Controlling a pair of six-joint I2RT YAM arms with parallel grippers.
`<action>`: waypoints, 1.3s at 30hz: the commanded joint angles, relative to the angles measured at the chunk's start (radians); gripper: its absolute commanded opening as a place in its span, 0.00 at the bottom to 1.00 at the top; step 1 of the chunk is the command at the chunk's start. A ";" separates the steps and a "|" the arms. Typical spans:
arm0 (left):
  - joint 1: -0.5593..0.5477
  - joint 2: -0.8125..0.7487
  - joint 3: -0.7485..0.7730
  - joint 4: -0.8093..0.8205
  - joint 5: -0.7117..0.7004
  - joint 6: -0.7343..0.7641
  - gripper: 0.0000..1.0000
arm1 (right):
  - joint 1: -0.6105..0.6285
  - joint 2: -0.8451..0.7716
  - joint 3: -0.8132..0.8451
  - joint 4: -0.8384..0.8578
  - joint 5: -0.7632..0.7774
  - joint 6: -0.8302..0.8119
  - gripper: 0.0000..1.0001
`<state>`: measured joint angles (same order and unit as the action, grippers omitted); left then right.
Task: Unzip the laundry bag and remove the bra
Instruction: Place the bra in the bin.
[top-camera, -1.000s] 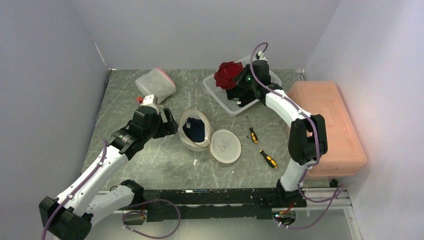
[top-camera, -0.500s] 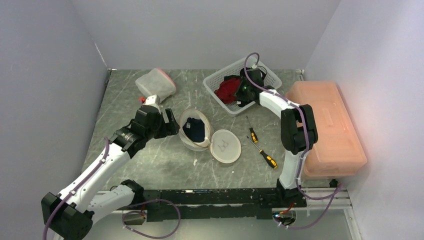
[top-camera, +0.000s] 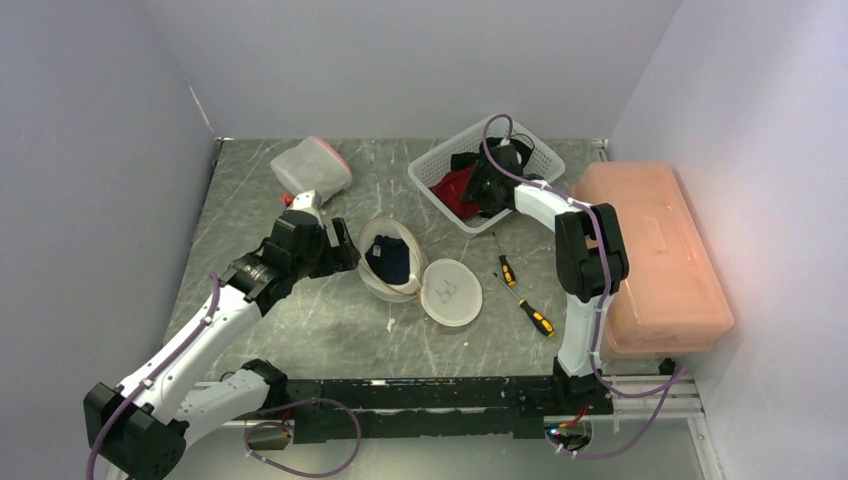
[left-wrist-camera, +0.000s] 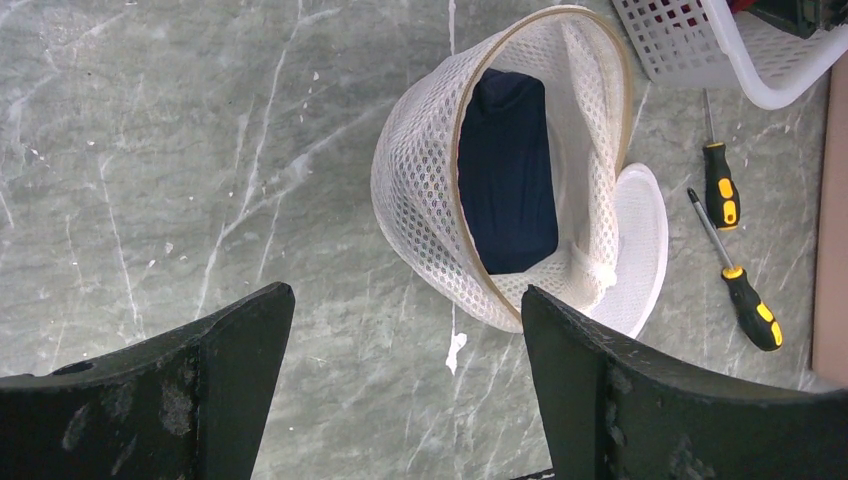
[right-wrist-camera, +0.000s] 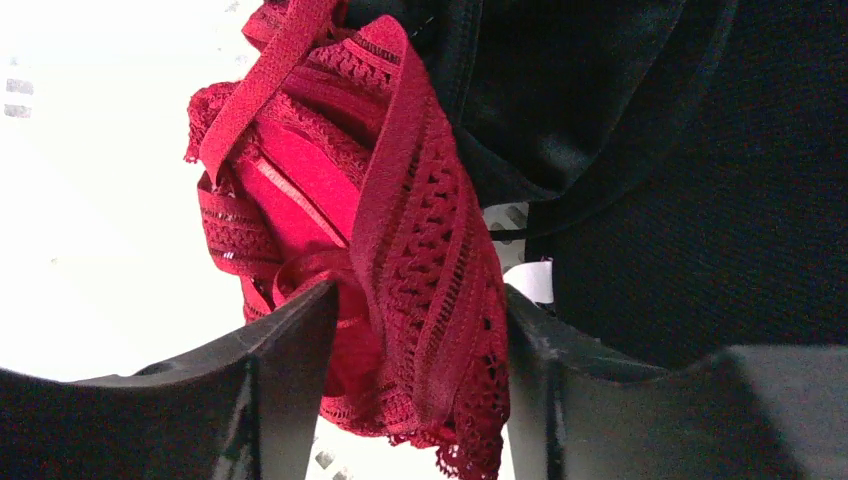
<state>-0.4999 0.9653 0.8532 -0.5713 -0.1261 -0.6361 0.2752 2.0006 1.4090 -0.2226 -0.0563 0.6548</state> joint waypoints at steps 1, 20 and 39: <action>-0.002 0.004 0.023 -0.003 0.020 0.005 0.90 | -0.006 -0.066 0.048 -0.033 0.039 -0.020 0.65; -0.001 0.004 0.046 -0.014 0.023 -0.008 0.90 | 0.080 -0.279 0.058 -0.019 0.164 -0.119 0.50; -0.002 -0.108 0.032 -0.018 0.008 -0.038 0.91 | -0.014 -0.033 0.052 -0.018 0.119 -0.061 0.36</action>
<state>-0.4999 0.9062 0.8822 -0.6170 -0.1024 -0.6510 0.2615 1.9720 1.4460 -0.2661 0.0692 0.5877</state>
